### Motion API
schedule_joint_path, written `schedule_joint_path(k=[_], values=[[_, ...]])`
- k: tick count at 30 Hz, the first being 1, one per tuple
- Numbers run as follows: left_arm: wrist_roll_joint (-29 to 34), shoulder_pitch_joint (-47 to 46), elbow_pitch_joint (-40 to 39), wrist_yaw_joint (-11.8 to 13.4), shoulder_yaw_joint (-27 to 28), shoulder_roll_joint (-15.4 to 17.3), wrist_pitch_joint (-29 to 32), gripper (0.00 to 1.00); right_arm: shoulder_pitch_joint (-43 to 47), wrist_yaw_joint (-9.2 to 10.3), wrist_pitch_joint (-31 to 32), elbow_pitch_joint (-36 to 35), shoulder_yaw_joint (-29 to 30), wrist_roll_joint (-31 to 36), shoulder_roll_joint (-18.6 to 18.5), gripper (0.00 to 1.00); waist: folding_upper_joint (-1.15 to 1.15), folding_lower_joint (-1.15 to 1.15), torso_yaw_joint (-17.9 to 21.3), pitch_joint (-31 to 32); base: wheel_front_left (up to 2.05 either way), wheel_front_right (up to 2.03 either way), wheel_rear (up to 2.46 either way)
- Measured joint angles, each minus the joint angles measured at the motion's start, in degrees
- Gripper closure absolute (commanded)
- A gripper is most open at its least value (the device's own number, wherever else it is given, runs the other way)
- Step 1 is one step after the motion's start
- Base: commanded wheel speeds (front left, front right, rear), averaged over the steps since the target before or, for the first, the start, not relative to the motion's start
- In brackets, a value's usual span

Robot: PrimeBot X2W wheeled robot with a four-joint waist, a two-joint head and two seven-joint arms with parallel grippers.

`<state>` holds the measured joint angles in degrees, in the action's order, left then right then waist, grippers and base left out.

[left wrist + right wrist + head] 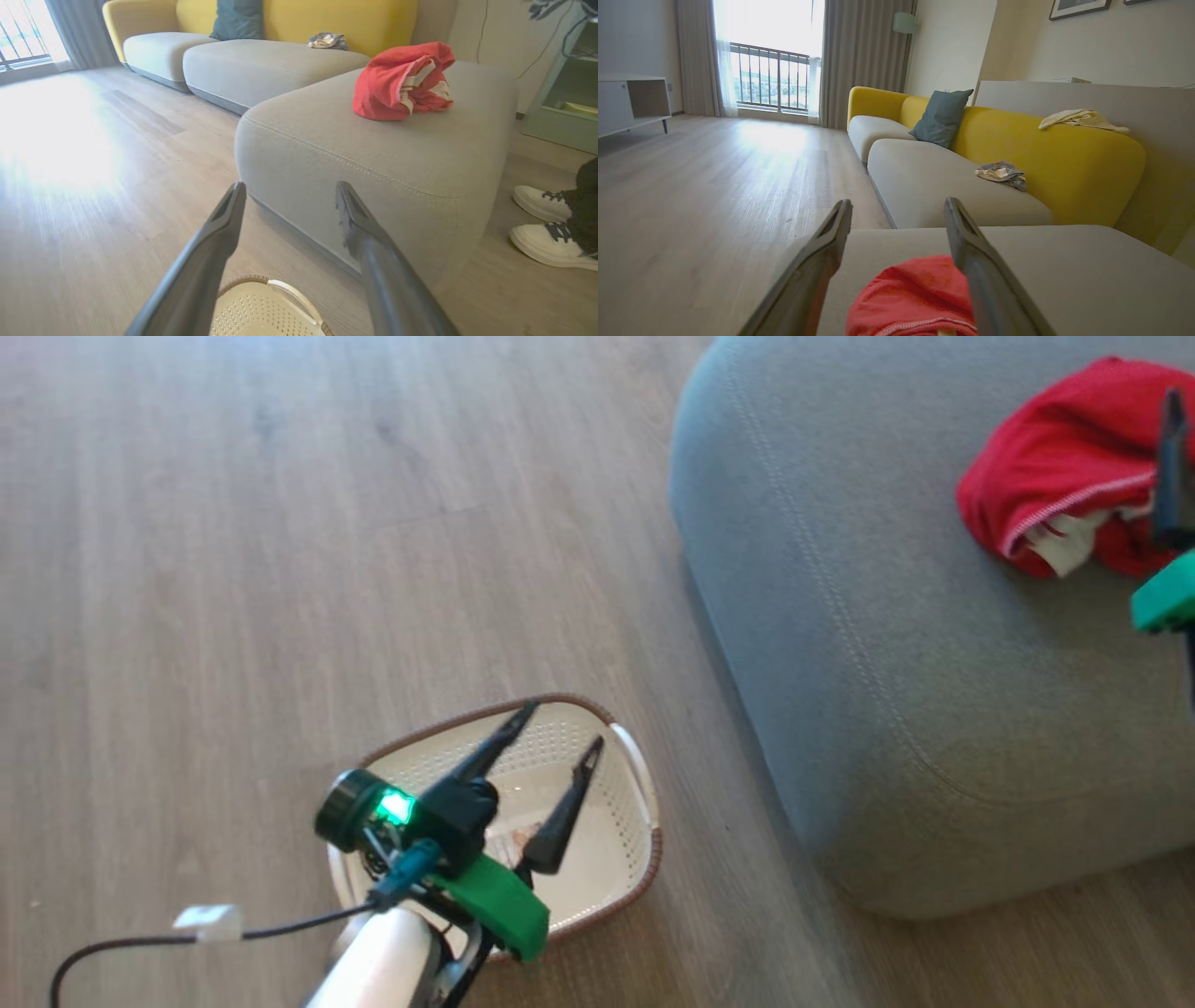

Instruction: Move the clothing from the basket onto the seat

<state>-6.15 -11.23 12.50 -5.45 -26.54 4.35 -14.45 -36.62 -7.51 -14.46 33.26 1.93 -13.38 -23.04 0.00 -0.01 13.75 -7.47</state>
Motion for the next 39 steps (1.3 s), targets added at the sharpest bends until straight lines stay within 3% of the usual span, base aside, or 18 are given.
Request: schedule_joint_path(k=[9,14,20,32,35,39], values=[[-0.6,1.6,-5.7,3.1,9.8,-1.1,0.0,0.00,10.1,0.01,0.0,-15.0,-0.9,-3.1,5.6,0.00,0.00,0.00,-6.2,1.9,0.00,0.00,0.00],[0.2,4.1,-6.5,8.4,16.2,-1.4,0.0,0.00,15.9,0.01,0.0,-19.1,-2.8,-4.0,8.7,0.00,0.00,0.00,-10.5,3.1,0.00,0.00,0.00],[0.0,4.9,-8.0,11.3,17.4,-1.5,0.0,0.00,22.8,0.01,0.0,-20.6,-4.1,-4.6,11.7,0.00,0.00,0.00,-14.9,4.1,0.00,0.00,0.00],[-3.1,9.2,-3.8,12.2,17.5,-1.5,0.0,0.00,29.9,0.01,0.0,-17.4,-3.9,-3.8,16.1,0.00,0.00,0.00,-19.4,5.8,0.00,0.00,0.00],[-4.7,9.3,-0.9,9.6,17.1,-1.5,0.0,0.00,30.6,0.01,0.0,-16.9,-3.9,-3.8,16.6,0.00,0.00,0.00,-19.6,6.1,0.00,0.00,0.00],[-4.9,10.1,-0.5,9.7,17.6,-1.5,0.0,0.00,31.8,0.01,0.0,-16.5,-4.5,-3.1,17.2,0.00,0.00,0.00,-20.0,6.5,0.00,0.00,0.00]])
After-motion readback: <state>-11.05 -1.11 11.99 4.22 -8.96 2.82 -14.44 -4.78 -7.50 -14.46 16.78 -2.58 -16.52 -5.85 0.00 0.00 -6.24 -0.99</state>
